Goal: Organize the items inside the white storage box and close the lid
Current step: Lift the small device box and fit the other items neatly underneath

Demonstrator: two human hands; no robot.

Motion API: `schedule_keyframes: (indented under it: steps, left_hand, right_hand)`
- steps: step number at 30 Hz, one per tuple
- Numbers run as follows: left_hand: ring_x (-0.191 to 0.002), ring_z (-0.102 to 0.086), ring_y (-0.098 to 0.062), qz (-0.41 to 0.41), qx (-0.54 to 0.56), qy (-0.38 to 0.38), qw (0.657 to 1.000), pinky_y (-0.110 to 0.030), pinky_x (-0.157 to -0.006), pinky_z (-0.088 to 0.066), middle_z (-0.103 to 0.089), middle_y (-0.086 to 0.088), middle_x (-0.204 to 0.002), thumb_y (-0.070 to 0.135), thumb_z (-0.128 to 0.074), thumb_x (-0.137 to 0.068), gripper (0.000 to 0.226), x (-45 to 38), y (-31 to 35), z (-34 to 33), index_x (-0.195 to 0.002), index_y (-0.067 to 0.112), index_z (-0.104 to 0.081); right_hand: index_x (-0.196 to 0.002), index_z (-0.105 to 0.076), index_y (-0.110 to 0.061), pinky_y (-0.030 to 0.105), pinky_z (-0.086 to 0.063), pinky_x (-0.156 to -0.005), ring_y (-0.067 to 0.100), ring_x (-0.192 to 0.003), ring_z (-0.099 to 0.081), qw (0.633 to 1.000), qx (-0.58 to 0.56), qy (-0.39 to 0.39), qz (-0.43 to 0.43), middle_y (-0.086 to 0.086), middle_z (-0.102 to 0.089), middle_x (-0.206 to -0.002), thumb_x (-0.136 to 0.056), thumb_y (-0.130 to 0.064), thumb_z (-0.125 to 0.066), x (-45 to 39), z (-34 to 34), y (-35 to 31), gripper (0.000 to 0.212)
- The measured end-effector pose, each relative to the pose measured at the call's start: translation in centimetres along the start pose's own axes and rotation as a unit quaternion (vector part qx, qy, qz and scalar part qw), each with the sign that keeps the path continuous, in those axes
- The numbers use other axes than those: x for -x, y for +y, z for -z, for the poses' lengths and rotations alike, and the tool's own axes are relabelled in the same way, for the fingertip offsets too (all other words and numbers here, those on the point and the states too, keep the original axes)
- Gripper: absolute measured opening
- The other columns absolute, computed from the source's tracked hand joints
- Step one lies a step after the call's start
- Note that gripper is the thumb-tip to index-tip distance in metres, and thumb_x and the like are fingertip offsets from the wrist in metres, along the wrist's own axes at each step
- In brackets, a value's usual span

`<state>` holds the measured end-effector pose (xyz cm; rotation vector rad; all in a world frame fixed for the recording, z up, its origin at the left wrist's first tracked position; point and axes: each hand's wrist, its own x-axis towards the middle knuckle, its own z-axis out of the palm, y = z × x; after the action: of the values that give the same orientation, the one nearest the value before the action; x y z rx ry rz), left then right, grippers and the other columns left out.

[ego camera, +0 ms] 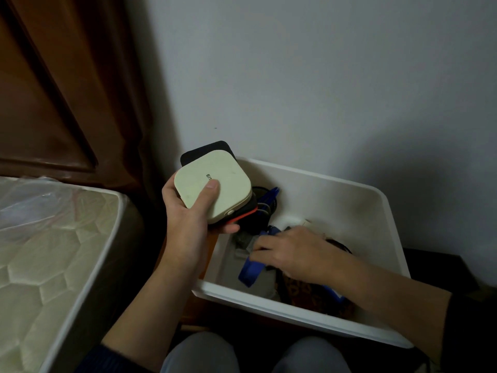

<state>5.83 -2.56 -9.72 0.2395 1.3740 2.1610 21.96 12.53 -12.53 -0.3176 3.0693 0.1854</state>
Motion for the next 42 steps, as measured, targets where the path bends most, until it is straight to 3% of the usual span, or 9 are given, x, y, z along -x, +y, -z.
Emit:
schedule_keyframes:
  steps: [6, 11, 15, 17, 23, 26, 31, 36, 42]
  left_hand:
    - [-0.107, -0.076, -0.028, 0.0, -0.007, 0.002, 1.0, -0.036, -0.052, -0.06, -0.062, -0.001, -0.135, 0.024, -0.076, -0.097, 0.049, 0.0, -0.1, 0.1, -0.132, 0.044, -0.048]
    - [-0.105, -0.077, -0.026, -0.004, -0.004, -0.002, 1.0, -0.038, -0.053, -0.06, -0.063, -0.002, -0.135, 0.025, -0.077, -0.096, 0.051, -0.3, -0.4, 0.2, -0.133, 0.043, -0.048]
    - [-0.105, -0.077, -0.024, -0.002, -0.018, -0.015, 1.0, -0.041, -0.054, -0.061, -0.063, 0.0, -0.133, 0.03, -0.08, -0.089, 0.058, -0.3, -0.5, 0.2, -0.133, 0.045, -0.047]
    - [-0.104, -0.077, -0.023, -0.004, -0.039, -0.023, 0.999, -0.043, -0.055, -0.061, -0.063, 0.002, -0.132, 0.031, -0.081, -0.088, 0.06, -0.3, -0.7, 0.2, -0.135, 0.045, -0.046]
    - [-0.102, -0.078, -0.023, -0.009, -0.051, -0.029, 0.998, -0.044, -0.057, -0.061, -0.065, 0.002, -0.131, 0.031, -0.081, -0.087, 0.06, -0.2, -0.8, 0.1, -0.134, 0.044, -0.046]
    - [-0.103, -0.078, -0.022, -0.012, -0.049, -0.024, 0.998, -0.044, -0.056, -0.061, -0.064, 0.001, -0.131, 0.028, -0.079, -0.091, 0.056, -0.2, -0.7, 0.1, -0.134, 0.043, -0.046]
    - [-0.099, -0.079, -0.023, -0.011, -0.045, -0.02, 0.999, -0.042, -0.054, -0.061, -0.064, 0.002, -0.13, 0.026, -0.078, -0.093, 0.053, -0.3, -0.7, 0.2, -0.131, 0.045, -0.047]
    - [-0.101, -0.078, -0.024, -0.005, -0.035, -0.024, 0.999, -0.043, -0.056, -0.06, -0.066, 0.003, -0.127, 0.031, -0.081, -0.087, 0.059, -0.4, -0.9, 0.3, -0.134, 0.043, -0.047]
    - [-0.103, -0.078, -0.025, 0.002, -0.028, -0.025, 0.999, -0.044, -0.056, -0.061, -0.068, 0.007, -0.124, 0.033, -0.083, -0.085, 0.058, -0.6, -1.0, 0.5, -0.131, 0.047, -0.049]
  right_hand:
    - [-0.122, -0.068, -0.02, 0.034, -0.053, -0.052, 0.018, -0.072, -0.066, 0.997, 0.018, 0.042, 0.058, 0.0, -0.068, -0.114, -0.09, -0.005, -0.068, -0.4, -1.1, -1.0, 0.035]
    - [-0.123, -0.071, -0.024, 0.034, -0.056, -0.054, 0.019, -0.081, -0.071, 0.998, 0.028, 0.063, -0.004, -0.004, -0.07, -0.115, -0.084, -0.009, -0.051, 1.1, 0.0, 1.1, 0.046]
    - [-0.117, -0.078, -0.019, 0.036, -0.06, -0.057, 0.022, -0.082, -0.074, 0.994, 0.005, 0.076, -0.082, 0.0, -0.076, -0.106, -0.075, -0.01, -0.087, 3.3, 1.5, 3.2, 0.044]
    - [-0.113, -0.08, -0.018, 0.035, -0.06, -0.057, 0.021, -0.079, -0.074, 0.992, -0.011, 0.089, -0.083, 0.0, -0.076, -0.103, -0.077, -0.017, -0.089, 4.2, 1.9, 3.4, 0.036]
    - [-0.123, -0.07, -0.026, 0.035, -0.057, -0.065, 0.018, -0.093, -0.066, 0.999, 0.009, 0.032, 0.033, -0.005, -0.068, -0.118, -0.093, -0.009, -0.059, 2.1, -0.3, -0.1, 0.036]
    - [-0.126, -0.066, -0.025, 0.036, -0.057, -0.064, 0.02, -0.089, -0.066, 0.998, 0.014, -0.009, 0.064, -0.003, -0.065, -0.122, -0.097, -0.007, -0.057, -0.4, -1.4, -1.6, 0.035]
    - [-0.114, -0.071, -0.022, 0.032, -0.049, -0.056, 0.023, -0.077, -0.069, 0.994, 0.021, -0.045, 0.094, 0.001, -0.067, -0.107, -0.091, -0.008, -0.067, -3.2, -1.7, -2.8, 0.027]
    - [-0.129, -0.064, -0.02, 0.04, -0.058, -0.075, 0.025, -0.096, -0.067, 0.993, 0.017, -0.055, 0.098, 0.001, -0.061, -0.13, -0.103, -0.009, -0.049, -4.6, -2.5, -3.3, 0.033]
    - [-0.135, -0.061, -0.023, 0.039, -0.055, -0.073, 0.025, -0.1, -0.065, 0.994, -0.001, -0.055, 0.097, 0.0, -0.063, -0.128, -0.105, -0.013, -0.045, -6.0, -3.4, -3.6, 0.035]
